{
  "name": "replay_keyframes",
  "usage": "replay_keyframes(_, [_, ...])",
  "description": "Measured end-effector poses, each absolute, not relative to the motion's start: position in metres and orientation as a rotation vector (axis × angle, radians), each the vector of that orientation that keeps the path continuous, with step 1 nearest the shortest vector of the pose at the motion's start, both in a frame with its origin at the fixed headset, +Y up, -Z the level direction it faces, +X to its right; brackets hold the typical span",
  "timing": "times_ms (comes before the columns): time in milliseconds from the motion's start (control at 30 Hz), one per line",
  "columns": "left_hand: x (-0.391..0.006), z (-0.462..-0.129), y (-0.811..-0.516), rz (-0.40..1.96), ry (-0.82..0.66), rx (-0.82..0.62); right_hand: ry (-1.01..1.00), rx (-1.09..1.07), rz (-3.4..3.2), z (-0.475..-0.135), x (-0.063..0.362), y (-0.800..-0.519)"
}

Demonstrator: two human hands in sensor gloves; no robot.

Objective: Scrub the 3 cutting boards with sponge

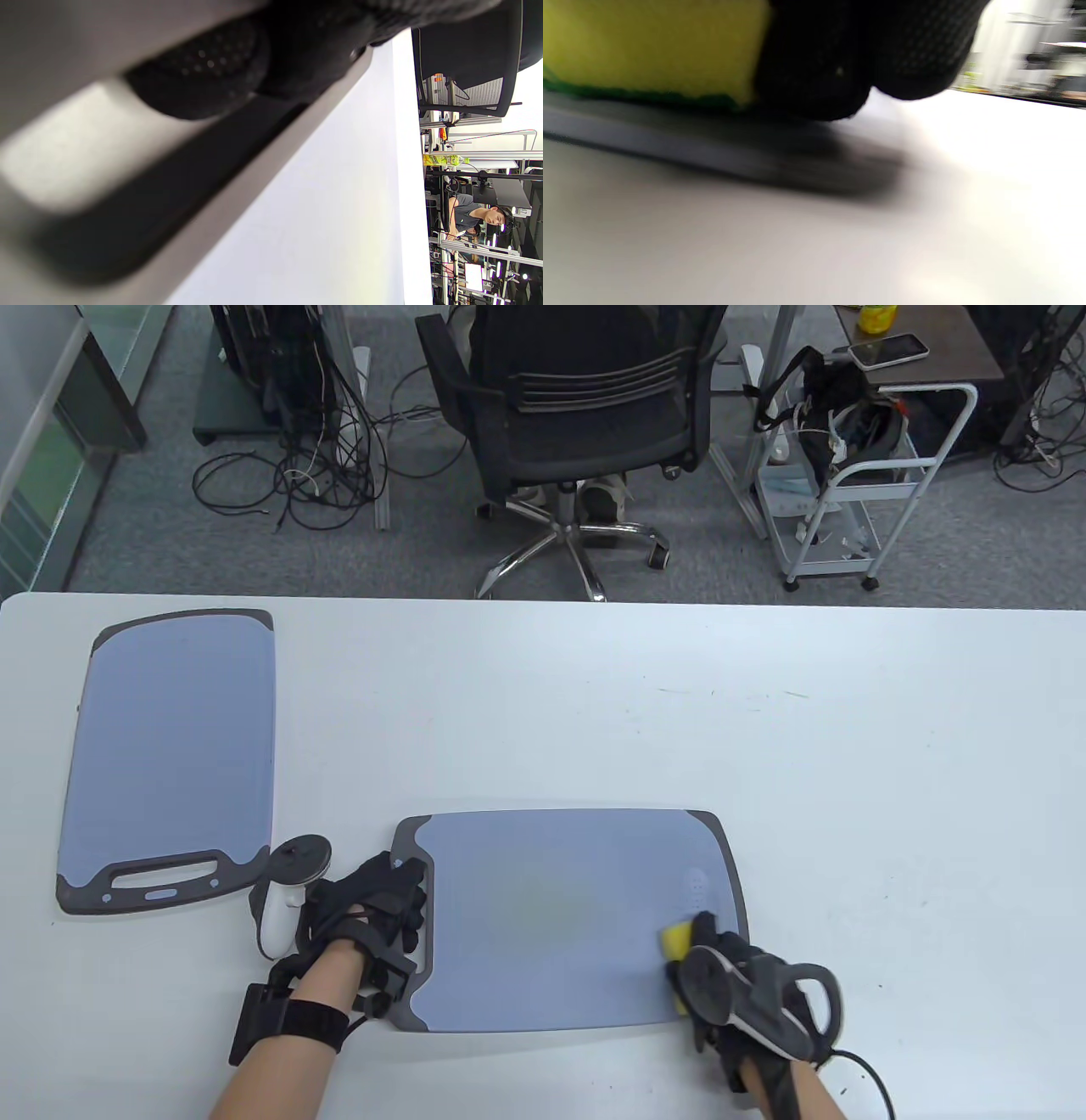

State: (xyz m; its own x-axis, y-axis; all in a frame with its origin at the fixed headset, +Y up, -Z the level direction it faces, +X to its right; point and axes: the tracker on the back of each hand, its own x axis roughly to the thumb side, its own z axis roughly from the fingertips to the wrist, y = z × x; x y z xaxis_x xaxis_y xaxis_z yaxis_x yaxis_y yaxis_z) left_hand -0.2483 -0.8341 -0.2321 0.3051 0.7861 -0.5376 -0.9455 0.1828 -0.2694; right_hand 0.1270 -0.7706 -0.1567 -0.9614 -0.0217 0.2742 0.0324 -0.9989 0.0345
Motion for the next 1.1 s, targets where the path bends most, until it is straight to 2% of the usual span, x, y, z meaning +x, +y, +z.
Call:
replay_keyframes(100, [-0.249, -0.233, -0.834, 1.246, 0.305, -0.619, -0.043, -0.848, -3.04, -0.145, 0.023, -0.767])
replay_keyframes(167, [-0.249, -0.233, -0.834, 1.246, 0.307, -0.615, -0.013, -1.039, -2.947, -0.133, -0.032, -0.766])
replay_keyframes(233, [-0.25, -0.233, -0.833, 1.25, 0.309, -0.613, 0.027, -1.093, -2.889, -0.124, -0.062, -0.765])
replay_keyframes(300, [-0.252, -0.233, -0.834, 1.256, 0.317, -0.609, 0.028, -1.065, -2.86, -0.124, -0.063, -0.764])
replay_keyframes(367, [-0.252, -0.233, -0.834, 1.261, 0.32, -0.609, 0.029, -1.064, -2.904, -0.128, -0.044, -0.766])
replay_keyframes(467, [-0.253, -0.233, -0.833, 1.261, 0.324, -0.609, 0.002, -0.934, -2.924, -0.132, 0.018, -0.769])
replay_keyframes(633, [-0.253, -0.233, -0.832, 1.267, 0.324, -0.612, -0.096, -0.482, -3.03, -0.14, 0.165, -0.775])
replay_keyframes(733, [-0.253, -0.233, -0.833, 1.277, 0.333, -0.619, -0.096, -0.21, -3.086, -0.14, 0.239, -0.777])
replay_keyframes(833, [-0.255, -0.234, -0.834, 1.297, 0.347, -0.646, -0.103, 0.006, -3.176, -0.139, 0.274, -0.779])
replay_keyframes(867, [-0.256, -0.234, -0.834, 1.321, 0.333, -0.663, -0.092, 0.018, -3.166, -0.142, 0.283, -0.778])
replay_keyframes(933, [-0.257, -0.234, -0.831, 1.356, 0.27, -0.617, -0.024, 0.091, -3.149, -0.145, 0.291, -0.773])
replay_keyframes(1000, [-0.258, -0.233, -0.82, 1.399, 0.14, -0.525, 0.068, 0.15, -3.163, -0.148, 0.299, -0.768])
replay_keyframes(1100, [-0.26, -0.226, -0.772, 1.262, -0.171, -0.126, 0.123, 0.213, -3.233, -0.148, 0.308, -0.763])
